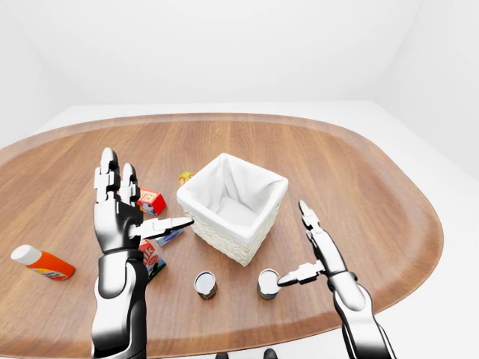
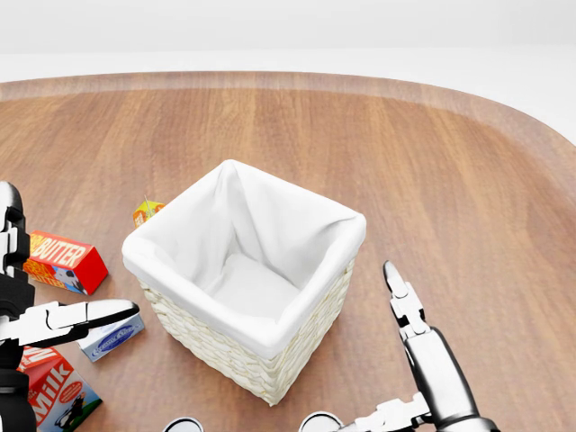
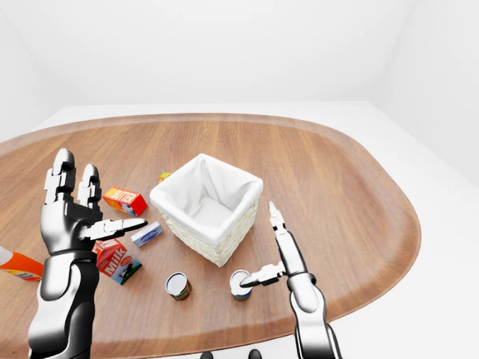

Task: Pick up the alphabet soup, and put it in the basket.

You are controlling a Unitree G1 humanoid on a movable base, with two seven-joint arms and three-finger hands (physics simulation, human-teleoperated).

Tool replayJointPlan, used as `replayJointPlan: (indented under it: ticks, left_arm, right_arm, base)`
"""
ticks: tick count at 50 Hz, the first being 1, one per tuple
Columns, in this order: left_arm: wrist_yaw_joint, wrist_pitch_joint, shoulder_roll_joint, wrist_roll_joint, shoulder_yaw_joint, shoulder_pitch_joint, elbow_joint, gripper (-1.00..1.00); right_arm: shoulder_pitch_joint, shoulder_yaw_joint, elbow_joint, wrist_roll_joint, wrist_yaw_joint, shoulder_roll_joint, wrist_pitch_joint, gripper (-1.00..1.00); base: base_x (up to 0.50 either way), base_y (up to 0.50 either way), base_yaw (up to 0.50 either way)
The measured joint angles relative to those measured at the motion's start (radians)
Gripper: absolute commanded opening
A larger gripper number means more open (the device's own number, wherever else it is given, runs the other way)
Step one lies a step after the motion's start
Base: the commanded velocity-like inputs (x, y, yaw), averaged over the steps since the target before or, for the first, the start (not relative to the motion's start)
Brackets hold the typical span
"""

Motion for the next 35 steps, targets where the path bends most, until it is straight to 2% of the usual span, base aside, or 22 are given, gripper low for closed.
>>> replayJointPlan:
  ticks: [35]
  left_arm:
    - [0.001,0.000,-0.002,0.003,0.003,0.006,-0.006,1.00]
  right_arm:
    - [0.160,0.069,0.012,-0.049,0.015,-0.010,-0.009,1.00]
  base:
    - [0.00,0.00,0.00]
